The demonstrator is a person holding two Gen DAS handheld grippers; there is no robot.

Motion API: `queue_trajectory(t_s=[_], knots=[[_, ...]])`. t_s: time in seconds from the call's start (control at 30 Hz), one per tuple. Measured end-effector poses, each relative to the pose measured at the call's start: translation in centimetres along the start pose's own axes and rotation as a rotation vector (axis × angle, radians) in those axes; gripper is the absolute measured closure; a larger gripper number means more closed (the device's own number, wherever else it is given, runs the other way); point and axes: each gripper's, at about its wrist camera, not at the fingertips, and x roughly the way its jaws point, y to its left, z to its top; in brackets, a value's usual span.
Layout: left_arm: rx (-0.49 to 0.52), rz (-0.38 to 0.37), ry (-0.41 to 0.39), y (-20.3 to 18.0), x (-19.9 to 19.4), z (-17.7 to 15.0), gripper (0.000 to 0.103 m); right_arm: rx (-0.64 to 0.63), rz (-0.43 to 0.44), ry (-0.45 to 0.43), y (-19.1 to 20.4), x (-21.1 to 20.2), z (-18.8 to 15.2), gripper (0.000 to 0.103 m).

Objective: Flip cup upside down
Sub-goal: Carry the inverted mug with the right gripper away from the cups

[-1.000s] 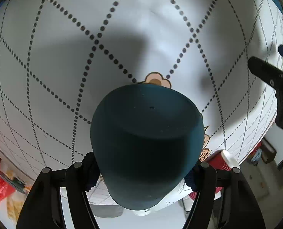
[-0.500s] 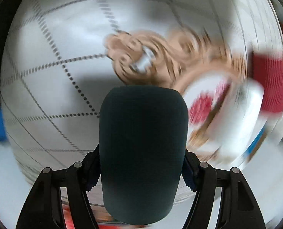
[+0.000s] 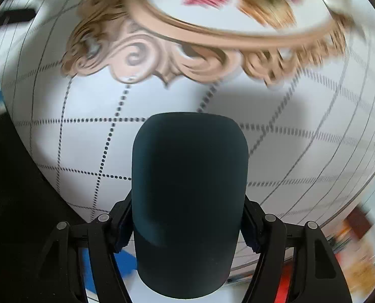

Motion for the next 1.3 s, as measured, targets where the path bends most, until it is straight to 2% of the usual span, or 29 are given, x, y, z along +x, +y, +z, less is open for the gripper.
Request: queue_trajectory(t_s=[0.3, 0.43, 0.47, 0.5, 0.57, 0.67, 0.7, 0.77, 0.9, 1.03, 1.1, 1.2, 1.3], knots=[[0.032, 0.013, -0.004, -2.9, -0.3, -0.3, 0.008, 0.293, 0.224, 0.017, -4.3, 1.2, -1.4, 0.031], [0.034, 0.017, -0.008, -3.4, -0.6, -0.4, 0.008, 0.364, 0.286, 0.022, -5.7, 1.0, -1.5, 0.031], [0.033, 0.019, -0.008, -3.5, -0.6, -0.4, 0.008, 0.383, 0.296, 0.02, -7.4, 1.2, -1.8, 0.031], [0.033, 0.019, -0.008, -3.6, -0.8, -0.5, 0.008, 0.396, 0.3, 0.02, -10.1, 1.9, -2.7, 0.031], [0.032, 0.02, -0.007, -3.8, -0.9, -0.5, 0.008, 0.416, 0.293, 0.011, -11.3, 3.1, -5.7, 0.03], [0.034, 0.022, -0.007, -4.3, -1.2, -0.5, 0.008, 0.437, 0.288, -0.002, -12.9, 2.3, -5.6, 0.026], [0.036, 0.023, -0.008, -4.3, -1.2, -0.5, 0.008, 0.441, 0.288, -0.01, -11.8, 1.8, -5.8, 0.026], [0.041, 0.025, -0.01, -4.2, -1.2, -0.6, 0.008, 0.444, 0.282, -0.018, -12.0, 0.6, -4.7, 0.026], [0.054, 0.029, -0.013, -5.0, -1.6, -0.6, 0.008, 0.43, 0.255, -0.023, -13.1, -0.8, -4.6, 0.026], [0.066, 0.032, -0.02, -5.9, -2.1, -0.4, 0.008, 0.43, 0.235, -0.034, -11.9, -0.8, -4.7, 0.027], [0.073, 0.024, -0.021, -6.4, -2.4, -0.1, 0.008, 0.43, 0.22, -0.047, -11.5, -0.6, -5.1, 0.032], [0.094, 0.007, -0.016, -7.4, -2.7, 0.6, 0.008, 0.438, 0.23, -0.065, -10.9, 0.1, -5.2, 0.032], [0.119, -0.004, -0.018, -8.7, -3.1, 1.3, 0.008, 0.474, 0.24, -0.11, -10.7, -0.1, -6.7, 0.033]])
